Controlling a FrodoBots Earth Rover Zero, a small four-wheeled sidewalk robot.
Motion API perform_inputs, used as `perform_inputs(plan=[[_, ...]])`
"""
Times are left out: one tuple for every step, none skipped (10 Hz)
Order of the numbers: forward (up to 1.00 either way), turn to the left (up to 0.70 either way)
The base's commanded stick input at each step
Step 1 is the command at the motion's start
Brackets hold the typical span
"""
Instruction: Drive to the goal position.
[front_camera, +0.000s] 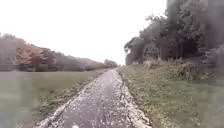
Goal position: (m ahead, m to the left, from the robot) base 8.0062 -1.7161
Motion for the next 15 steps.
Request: perform_inputs(plan=[[1.00, 0.00], [1.00, 0.00], [1.00, 0.00], [1.00, 0.00], [1.00, 0.00], [1.00, 0.00], [1.00, 0.00], [1.00, 0.00], [1.00, 0.00], [1.00, 0.00], [1.00, 0.00], [1.00, 0.00], [1.00, 0.00], [1.00, 0.00], [1.00, 0.00]])
